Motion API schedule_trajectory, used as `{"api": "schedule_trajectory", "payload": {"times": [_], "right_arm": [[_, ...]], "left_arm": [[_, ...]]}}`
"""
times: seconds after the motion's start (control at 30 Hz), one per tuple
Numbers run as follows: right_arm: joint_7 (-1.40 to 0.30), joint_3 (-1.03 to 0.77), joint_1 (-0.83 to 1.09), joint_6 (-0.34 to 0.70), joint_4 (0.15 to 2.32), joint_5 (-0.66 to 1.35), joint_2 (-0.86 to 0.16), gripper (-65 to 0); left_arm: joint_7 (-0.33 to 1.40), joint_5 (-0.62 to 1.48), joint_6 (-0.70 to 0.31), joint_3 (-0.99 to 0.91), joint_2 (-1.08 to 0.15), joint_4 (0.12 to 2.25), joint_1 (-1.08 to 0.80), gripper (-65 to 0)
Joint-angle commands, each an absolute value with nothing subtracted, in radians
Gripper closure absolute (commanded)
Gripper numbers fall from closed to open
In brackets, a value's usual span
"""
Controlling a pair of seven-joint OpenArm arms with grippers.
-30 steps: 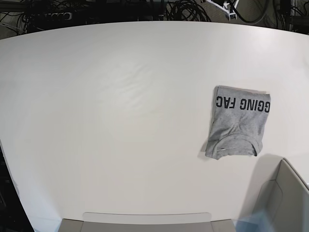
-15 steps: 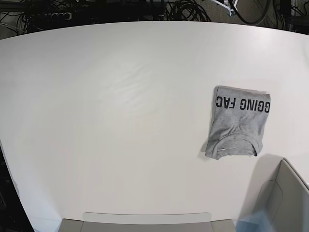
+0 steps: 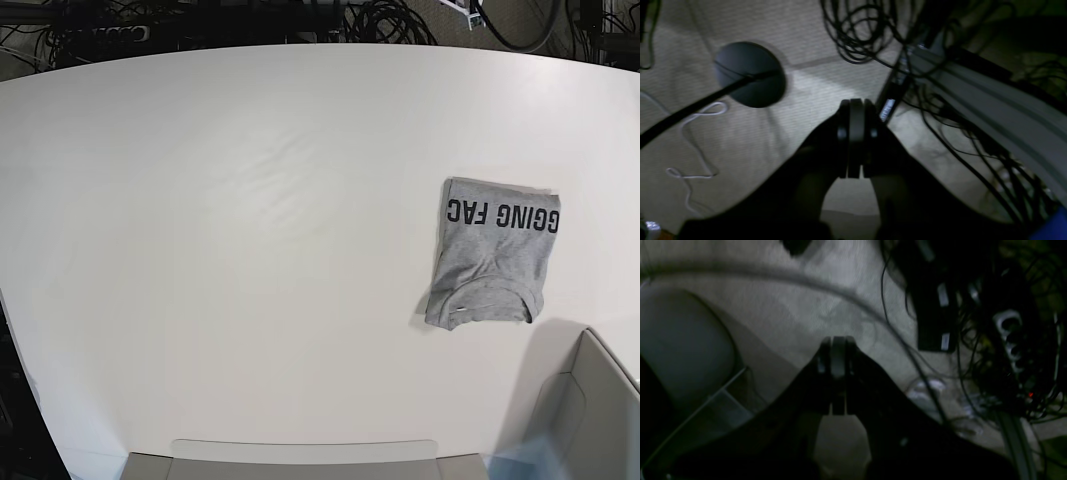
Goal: Fold the T-shirt properly
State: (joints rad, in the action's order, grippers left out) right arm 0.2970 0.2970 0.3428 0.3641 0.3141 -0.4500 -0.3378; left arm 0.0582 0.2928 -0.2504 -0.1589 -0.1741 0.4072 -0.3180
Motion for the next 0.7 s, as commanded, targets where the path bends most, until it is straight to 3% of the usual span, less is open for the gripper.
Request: {"api": "schedule_trajectory", "payload": {"times": [0.0, 0.23, 0.67], "right_arm": [[0.285, 0.295, 0.354, 0.377, 0.308, -0.458, -0.357, 0.0], [0.124, 0.295, 0.328, 0.377, 0.305, -0.458, -0.341, 0.0], [0.114, 0.295, 0.312, 0.377, 0.295, -0.458, -0.325, 0.0]], "left_arm": [[0.053, 0.295, -0.254, -0.162, -0.174, 0.409, -0.331, 0.0], [0.045, 0.297, -0.254, -0.165, -0.174, 0.409, -0.331, 0.0], [0.045, 0.297, -0.254, -0.166, -0.147, 0.409, -0.323, 0.0]]}}
